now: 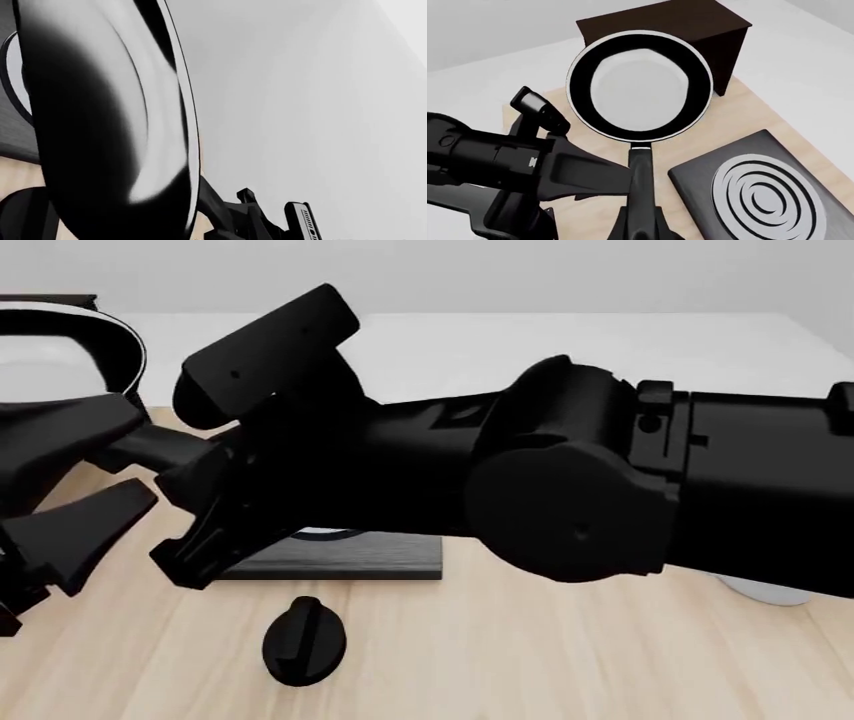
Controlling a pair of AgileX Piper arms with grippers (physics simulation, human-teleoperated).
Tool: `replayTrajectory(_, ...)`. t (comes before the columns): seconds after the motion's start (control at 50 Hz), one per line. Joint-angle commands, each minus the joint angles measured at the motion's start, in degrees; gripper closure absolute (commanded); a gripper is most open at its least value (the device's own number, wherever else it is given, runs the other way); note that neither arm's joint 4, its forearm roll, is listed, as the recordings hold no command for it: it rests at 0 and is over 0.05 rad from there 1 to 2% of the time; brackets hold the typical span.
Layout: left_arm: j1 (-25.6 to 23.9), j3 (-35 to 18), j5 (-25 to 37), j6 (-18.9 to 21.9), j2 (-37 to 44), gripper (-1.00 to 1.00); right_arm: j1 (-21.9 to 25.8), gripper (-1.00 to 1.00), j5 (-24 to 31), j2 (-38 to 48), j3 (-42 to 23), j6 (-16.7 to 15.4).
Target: Put the frying pan on the cabinet shelf.
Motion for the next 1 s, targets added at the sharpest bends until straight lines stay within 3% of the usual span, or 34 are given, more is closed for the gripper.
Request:
replayTrajectory(0.02,-0.3,0.6,-0.7,-0.1,0.1,-1.0,1.1,1.0,-0.3,-1.0,-2.0,0.6)
replayTrajectory(0.4,-0.1,0.6,-0.6,0.2,0.6,-1.0,3.0,1.0,-0.9,-0.9,-2.2,1.1)
replayTrajectory(0.48,-0.3,0.5,-0.6,0.3,0.7,-1.0,4.9,1.0,-1.4,-0.7,-2.4,4.1)
replayTrajectory(0.76,0.6,0.4,-0.3,-0.1,0.5,-1.0,5.2,1.0,-1.8,-0.8,-1.6,3.1)
replayTrajectory(0.78,1.2,0.6,-0.4,-0.3,0.5,1.0,5.3,1.0,-1.7,-0.8,-1.7,3.0)
replayTrajectory(1.0,1.4,0.5,0.1,0.3,0.6,1.0,5.2,1.0,-1.7,-0.8,-1.7,2.4)
